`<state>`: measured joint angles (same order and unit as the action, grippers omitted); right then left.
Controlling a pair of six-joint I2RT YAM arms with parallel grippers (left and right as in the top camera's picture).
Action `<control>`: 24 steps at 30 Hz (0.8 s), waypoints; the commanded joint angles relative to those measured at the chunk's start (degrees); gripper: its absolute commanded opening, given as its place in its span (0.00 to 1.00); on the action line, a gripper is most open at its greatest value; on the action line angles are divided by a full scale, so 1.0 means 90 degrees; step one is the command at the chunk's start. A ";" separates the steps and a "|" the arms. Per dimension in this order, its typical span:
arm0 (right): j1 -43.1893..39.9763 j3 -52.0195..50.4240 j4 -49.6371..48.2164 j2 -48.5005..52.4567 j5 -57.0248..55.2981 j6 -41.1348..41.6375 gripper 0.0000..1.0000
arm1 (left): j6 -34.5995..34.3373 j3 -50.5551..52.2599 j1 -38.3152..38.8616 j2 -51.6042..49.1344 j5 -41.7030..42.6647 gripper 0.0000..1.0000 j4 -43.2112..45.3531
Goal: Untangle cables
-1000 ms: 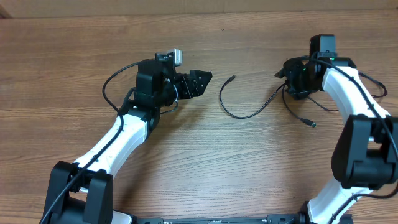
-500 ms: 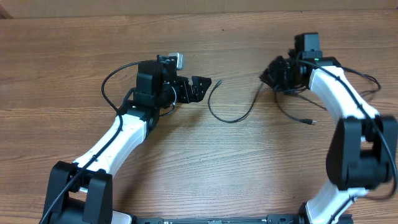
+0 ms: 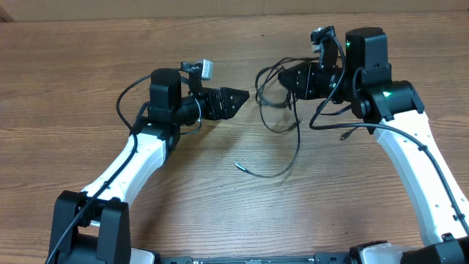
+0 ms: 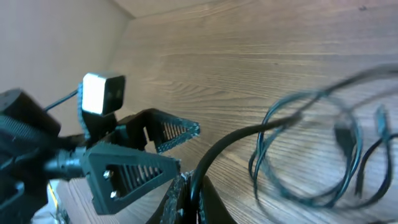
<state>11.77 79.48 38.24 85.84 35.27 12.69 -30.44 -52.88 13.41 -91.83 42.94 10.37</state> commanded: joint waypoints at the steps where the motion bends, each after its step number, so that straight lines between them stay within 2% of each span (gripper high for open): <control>1: 0.0019 0.0131 -0.0044 -0.0243 0.0491 -0.0474 0.04 | 0.0097 -0.0068 0.0017 0.0024 0.0085 0.95 0.0068; 2: 0.0019 0.0131 -0.0078 -0.0240 0.0692 -0.0474 0.04 | 0.0097 -0.0068 0.0034 -0.0005 -0.0036 0.86 0.0066; 3: 0.0019 0.0131 -0.0146 -0.0240 0.0867 -0.0476 0.04 | 0.0097 -0.0068 0.0075 -0.0056 -0.0180 0.82 0.0068; 7: 0.0019 0.0131 -0.0413 -0.0240 0.1001 -0.0469 0.04 | 0.0092 -0.0068 0.0272 -0.0350 -0.0444 0.81 0.0192; 11: 0.0019 0.0131 -0.0393 -0.0243 0.1059 -0.0471 0.04 | -0.0172 -0.0068 0.0437 -0.0680 -0.0559 0.80 0.0731; 13: 0.0019 0.0131 -0.0444 -0.0248 0.1275 -0.0471 0.04 | -0.0576 -0.0068 0.0444 -0.0828 -0.1008 0.66 0.0845; 16: 0.0019 0.0131 -0.0508 -0.0301 0.1552 -0.0471 0.04 | -0.1022 -0.0068 0.0449 -0.1008 -0.1523 0.55 0.0920; 21: 0.0019 0.0131 -0.0510 -0.0449 0.1569 -0.0474 0.04 | -0.1481 -0.0068 0.0512 -0.1455 -0.1552 0.53 0.1846; 24: 0.0019 0.0131 -0.0505 -0.0471 0.1542 -0.0471 0.04 | -0.1600 -0.0068 0.0556 -0.1569 -0.1214 0.53 0.2164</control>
<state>11.77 79.48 34.11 83.53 47.90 8.99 -42.13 -52.88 17.67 -104.60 30.35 28.69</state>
